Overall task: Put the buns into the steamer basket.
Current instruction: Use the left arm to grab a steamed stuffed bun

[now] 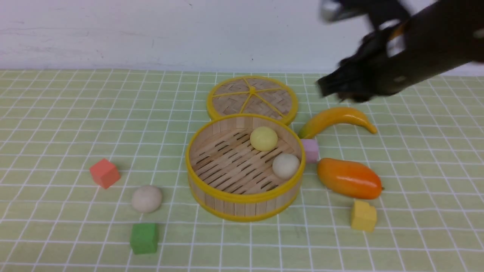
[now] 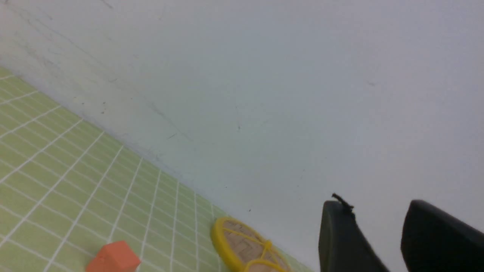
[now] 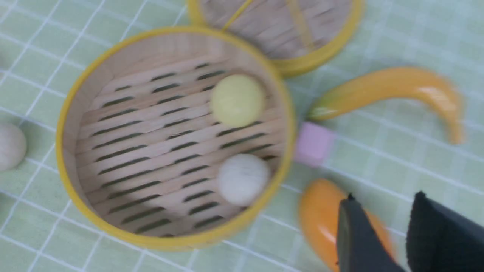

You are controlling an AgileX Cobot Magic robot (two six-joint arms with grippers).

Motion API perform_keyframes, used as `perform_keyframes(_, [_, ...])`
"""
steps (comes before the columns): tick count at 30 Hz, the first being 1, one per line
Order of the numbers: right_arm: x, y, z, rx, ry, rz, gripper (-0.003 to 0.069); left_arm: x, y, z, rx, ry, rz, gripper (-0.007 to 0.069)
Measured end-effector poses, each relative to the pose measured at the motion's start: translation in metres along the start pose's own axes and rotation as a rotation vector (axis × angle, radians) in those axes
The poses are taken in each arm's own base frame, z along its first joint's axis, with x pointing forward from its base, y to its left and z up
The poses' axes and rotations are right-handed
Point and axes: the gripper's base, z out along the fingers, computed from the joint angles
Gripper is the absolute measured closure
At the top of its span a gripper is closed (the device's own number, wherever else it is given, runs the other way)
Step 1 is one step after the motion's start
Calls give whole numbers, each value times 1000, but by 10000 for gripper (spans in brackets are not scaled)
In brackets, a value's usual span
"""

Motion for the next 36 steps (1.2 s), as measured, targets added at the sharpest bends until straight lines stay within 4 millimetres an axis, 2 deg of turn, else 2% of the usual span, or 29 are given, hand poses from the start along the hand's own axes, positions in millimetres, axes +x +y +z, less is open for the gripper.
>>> perform_keyframes(1, [0,-4,-22,4,-41,10,510,-6,-5,1,10,-9,-1,386])
perform_keyframes(2, [0,-5,-27,6,-49,11,522,-8,-7,1,13,-9,-2,386])
perform_keyframes(3, [7,-12,-63,7,-118,32,572,-20,-18,5,20,-2,-4,386])
perform_keyframes(4, [12,-16,-83,2,-163,42,592,-25,-23,7,21,1,-5,386])
perform_keyframes(5, [14,-16,-86,1,-171,42,597,-25,-23,7,20,5,-5,386])
perform_keyframes(6, [22,-19,-102,-5,-212,49,624,-32,-30,13,15,22,-4,386])
perform_keyframes(7, [40,-24,-124,-16,-279,52,654,-43,-41,23,6,50,7,386])
perform_keyframes(10, [74,-29,-141,-28,-356,47,676,-57,-57,41,-19,124,68,386])
perform_keyframes(11, [76,-28,-138,-26,-344,45,676,-58,-58,43,-22,132,74,386])
perform_keyframes(13, [106,-31,-142,-39,-382,46,678,-67,-69,60,-52,224,136,386])
perform_keyframes(14, [131,-32,-146,-58,-428,61,678,-74,-79,75,-79,309,182,386])
perform_keyframes(15, [146,-33,-144,-67,-441,66,678,-75,-82,85,-103,375,206,386])
perform_keyframes(18, [184,-33,-131,-80,-449,63,678,-69,-83,115,-183,585,251,386])
perform_keyframes(22, [214,-32,-115,-87,-425,61,678,-53,-74,149,-271,788,258,386])
perform_keyframes(25, [223,-32,-106,-88,-398,59,678,-38,-63,167,-310,865,275,386])
perform_keyframes(29, [231,-31,-98,-85,-362,55,678,-23,-50,179,-332,942,329,386])
perform_keyframes(35, [234,-31,-96,-82,-344,57,678,3,-31,198,-379,1023,318,386])
perform_keyframes(36, [234,-31,-96,-82,-344,57,678,13,-23,205,-397,1047,296,386])
